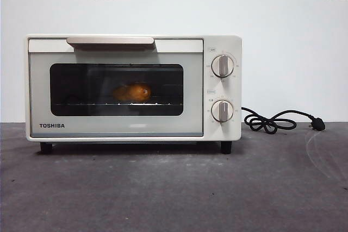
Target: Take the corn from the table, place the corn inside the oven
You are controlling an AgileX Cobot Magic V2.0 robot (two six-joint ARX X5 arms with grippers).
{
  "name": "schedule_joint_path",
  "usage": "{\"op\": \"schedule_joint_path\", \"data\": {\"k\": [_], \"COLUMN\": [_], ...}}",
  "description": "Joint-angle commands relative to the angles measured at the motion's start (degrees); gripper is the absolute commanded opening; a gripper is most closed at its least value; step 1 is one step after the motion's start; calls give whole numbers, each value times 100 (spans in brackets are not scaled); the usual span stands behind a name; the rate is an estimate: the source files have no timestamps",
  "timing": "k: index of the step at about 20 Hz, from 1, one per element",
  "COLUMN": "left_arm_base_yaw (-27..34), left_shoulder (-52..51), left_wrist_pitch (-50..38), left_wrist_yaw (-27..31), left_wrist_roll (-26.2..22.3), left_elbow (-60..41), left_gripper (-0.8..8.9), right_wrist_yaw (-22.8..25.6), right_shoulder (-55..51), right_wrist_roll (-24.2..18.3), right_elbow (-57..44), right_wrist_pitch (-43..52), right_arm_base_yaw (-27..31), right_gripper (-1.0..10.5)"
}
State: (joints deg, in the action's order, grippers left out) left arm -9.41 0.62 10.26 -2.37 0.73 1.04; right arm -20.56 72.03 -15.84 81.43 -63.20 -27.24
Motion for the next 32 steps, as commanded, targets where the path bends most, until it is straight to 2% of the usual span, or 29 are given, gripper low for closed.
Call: {"op": "schedule_joint_path", "data": {"k": [1, 22, 23, 24, 26, 28, 31, 32], "left_arm_base_yaw": [-7, -39, -39, -39, -39, -39, -39, -39], "left_shoulder": [-26, 57, 63, 63, 63, 70, 118, 118], "left_wrist_pitch": [-22, -74, -74, -74, -74, -74, -74, -74], "left_wrist_yaw": [63, 48, 48, 55, 50, 50, 50, 50], "left_wrist_roll": [31, 70, 70, 70, 70, 70, 70, 70], "left_elbow": [-48, -48, -48, -48, -48, -48, -48, -48], "left_gripper": [-3, -3, -3, -3, -3, -3, -3, -3], "right_wrist_yaw": [0, 203, 472, 935, 1471, 1714, 1779, 1784], "right_shoulder": [24, 7, -20, -20, -20, -35, -184, -264], "right_wrist_roll": [39, 35, -210, -485, -496, -439, 131, -4], "right_elbow": [7, 7, 20, 31, 31, 31, 31, 31], "right_wrist_pitch": [28, 26, 39, 83, 105, 107, 179, 175], "right_arm_base_yaw": [4, -37, 22, 72, 66, 162, 461, 514], "right_gripper": [-1, -2, -2, -1, -1, -1, 0, 0]}}
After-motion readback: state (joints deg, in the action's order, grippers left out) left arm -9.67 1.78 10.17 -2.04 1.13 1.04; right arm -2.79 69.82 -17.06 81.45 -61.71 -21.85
